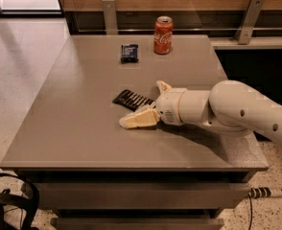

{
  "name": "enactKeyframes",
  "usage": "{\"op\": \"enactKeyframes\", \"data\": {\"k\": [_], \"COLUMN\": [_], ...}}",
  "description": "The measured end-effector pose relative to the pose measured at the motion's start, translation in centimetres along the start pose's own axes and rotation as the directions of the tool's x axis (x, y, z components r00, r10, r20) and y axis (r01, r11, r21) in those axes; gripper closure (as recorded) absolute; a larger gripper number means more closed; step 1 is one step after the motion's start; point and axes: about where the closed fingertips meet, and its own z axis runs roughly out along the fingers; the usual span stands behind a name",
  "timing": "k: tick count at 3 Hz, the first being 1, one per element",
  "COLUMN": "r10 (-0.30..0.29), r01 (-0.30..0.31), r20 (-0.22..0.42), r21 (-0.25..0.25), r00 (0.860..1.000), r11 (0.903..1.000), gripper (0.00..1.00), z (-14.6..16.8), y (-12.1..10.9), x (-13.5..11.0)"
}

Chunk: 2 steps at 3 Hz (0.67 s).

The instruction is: Pick rxbar chocolate

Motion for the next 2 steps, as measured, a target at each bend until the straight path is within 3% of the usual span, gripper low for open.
{"op": "enactKeyframes", "data": {"k": [2], "r10": [0.000], "r01": [0.000], "r20": [0.000], "r21": [0.000], "r00": [1.000], "r11": [1.0000], "gripper": [0.65], "z": [-0.26], "y": [0.02], "x": [-0.62]}}
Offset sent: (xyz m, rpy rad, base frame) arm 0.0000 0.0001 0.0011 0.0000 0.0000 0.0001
